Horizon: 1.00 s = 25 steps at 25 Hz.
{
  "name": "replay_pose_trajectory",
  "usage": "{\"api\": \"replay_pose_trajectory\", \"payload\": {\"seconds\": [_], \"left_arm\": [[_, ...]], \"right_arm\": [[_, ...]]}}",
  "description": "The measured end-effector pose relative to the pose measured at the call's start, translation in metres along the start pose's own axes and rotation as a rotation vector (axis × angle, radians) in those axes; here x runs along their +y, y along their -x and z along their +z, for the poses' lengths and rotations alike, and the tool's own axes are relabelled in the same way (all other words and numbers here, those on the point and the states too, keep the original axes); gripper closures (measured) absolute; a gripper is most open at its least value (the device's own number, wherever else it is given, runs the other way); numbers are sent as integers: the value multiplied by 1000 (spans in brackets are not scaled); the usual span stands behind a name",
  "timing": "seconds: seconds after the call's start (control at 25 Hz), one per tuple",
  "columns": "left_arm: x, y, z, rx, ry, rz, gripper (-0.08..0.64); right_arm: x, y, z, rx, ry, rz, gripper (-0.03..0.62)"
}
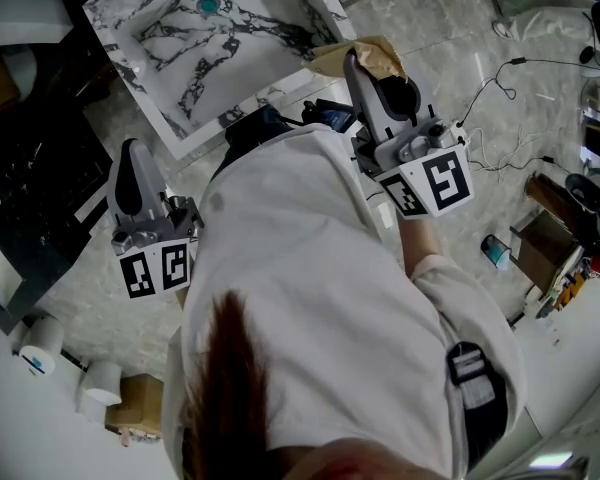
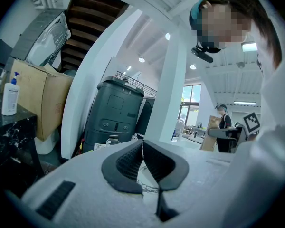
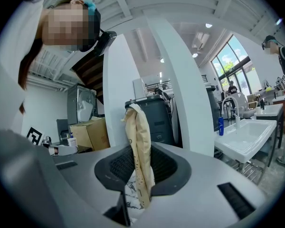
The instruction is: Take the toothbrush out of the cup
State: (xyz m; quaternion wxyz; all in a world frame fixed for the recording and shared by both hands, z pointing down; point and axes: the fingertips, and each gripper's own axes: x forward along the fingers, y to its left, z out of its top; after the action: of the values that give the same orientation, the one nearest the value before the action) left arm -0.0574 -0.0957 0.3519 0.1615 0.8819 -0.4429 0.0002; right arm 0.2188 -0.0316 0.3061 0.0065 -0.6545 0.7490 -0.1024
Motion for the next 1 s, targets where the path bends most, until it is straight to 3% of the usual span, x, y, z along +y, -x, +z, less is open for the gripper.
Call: {"api": "replay_pose_trajectory", "payload": {"seconds": [1.0], "left_arm": [[-2, -1, 0, -7, -2, 1, 545]], "right_arm": [[-4, -2, 2, -7, 14, 6, 523]]}}
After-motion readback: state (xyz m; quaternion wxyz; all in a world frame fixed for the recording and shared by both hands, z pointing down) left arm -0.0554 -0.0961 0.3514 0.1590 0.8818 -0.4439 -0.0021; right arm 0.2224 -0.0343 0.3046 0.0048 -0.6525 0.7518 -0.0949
